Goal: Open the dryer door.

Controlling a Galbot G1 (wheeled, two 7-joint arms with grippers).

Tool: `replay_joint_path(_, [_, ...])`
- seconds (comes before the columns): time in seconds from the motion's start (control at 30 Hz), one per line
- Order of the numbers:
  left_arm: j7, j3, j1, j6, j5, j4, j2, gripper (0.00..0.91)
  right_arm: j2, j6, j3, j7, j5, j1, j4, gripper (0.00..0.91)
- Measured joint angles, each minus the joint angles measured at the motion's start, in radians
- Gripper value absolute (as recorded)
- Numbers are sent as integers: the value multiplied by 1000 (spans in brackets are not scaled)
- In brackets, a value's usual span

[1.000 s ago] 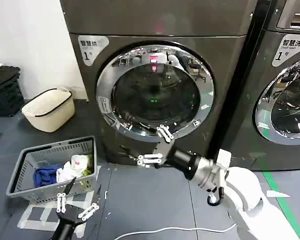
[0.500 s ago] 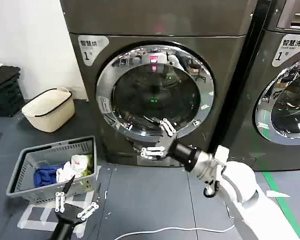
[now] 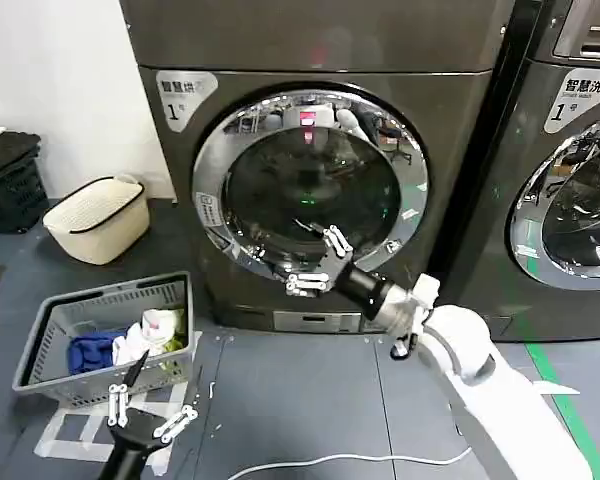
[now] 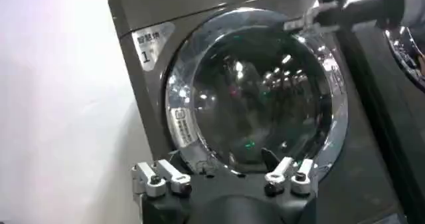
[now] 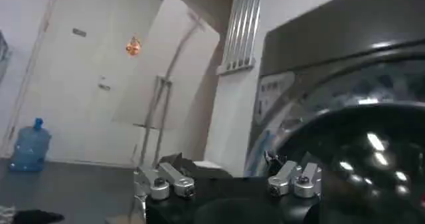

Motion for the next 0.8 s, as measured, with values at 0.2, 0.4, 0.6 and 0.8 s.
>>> replay_joint_path(0.2, [0, -1, 11, 0, 1, -14, -2, 907, 18, 15, -47, 9, -1, 53, -73, 907])
replay_joint_path(0.4, [0, -4, 18, -1, 4, -24, -8, 907, 38, 17, -88, 27, -1, 104, -130, 907])
replay_joint_path(0.6, [0, -4, 25, -6, 9, -27, -14, 907, 59, 18, -119, 43, -3, 149, -177, 907])
replay_joint_path(0.8, [0, -3, 29, -15, 15, -34, -21, 907, 84, 22, -144, 55, -11, 184, -218, 907])
